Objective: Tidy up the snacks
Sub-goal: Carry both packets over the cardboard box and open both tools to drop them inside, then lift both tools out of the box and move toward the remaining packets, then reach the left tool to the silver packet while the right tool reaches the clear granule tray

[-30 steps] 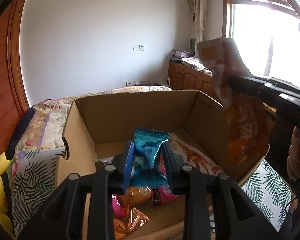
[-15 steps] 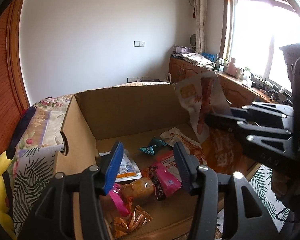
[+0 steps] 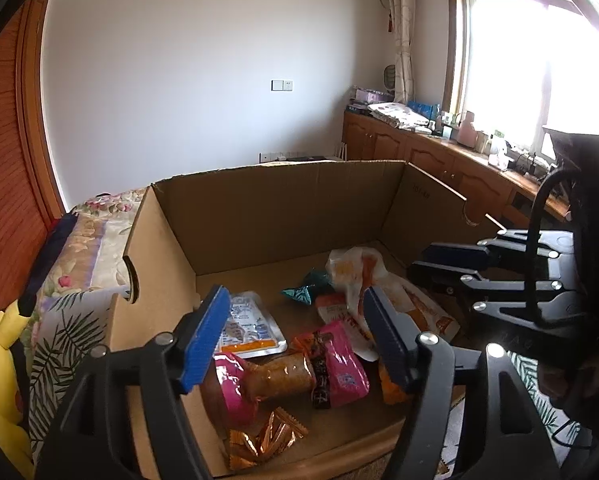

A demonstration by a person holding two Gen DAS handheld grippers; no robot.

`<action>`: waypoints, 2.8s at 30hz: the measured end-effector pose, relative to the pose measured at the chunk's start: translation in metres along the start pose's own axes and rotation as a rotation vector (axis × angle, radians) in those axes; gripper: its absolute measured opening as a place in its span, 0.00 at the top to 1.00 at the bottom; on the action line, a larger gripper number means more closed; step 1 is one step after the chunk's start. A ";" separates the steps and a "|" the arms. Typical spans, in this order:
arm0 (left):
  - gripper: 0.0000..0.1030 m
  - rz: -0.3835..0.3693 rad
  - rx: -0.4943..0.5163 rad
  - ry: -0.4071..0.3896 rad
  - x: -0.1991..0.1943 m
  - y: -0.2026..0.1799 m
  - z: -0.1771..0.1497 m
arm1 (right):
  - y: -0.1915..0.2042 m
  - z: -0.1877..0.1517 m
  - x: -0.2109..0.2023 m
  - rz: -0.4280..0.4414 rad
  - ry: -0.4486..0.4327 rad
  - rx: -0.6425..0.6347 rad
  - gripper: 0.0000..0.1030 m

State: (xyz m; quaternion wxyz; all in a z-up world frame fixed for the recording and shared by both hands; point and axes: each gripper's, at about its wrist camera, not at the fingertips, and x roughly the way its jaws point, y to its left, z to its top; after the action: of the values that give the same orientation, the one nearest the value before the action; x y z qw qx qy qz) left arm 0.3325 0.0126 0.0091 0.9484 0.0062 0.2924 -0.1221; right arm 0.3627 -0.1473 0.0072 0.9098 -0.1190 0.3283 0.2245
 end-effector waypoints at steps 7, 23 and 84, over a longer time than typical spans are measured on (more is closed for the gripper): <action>0.31 0.027 0.010 0.017 -0.005 -0.004 -0.004 | -0.004 -0.007 -0.012 -0.028 -0.022 0.030 0.61; 0.21 0.033 0.012 0.014 -0.052 -0.008 -0.016 | 0.005 -0.020 -0.061 -0.047 -0.078 0.066 0.52; 0.20 0.053 -0.078 0.166 -0.059 0.059 -0.125 | 0.117 -0.087 0.020 0.034 0.147 0.158 0.08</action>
State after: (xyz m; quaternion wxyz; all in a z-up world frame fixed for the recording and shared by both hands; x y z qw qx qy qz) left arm 0.2295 0.0939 -0.0652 0.9235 -0.0127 0.3741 -0.0844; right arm 0.2727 -0.0703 -0.0796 0.8858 -0.0574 0.4127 0.2041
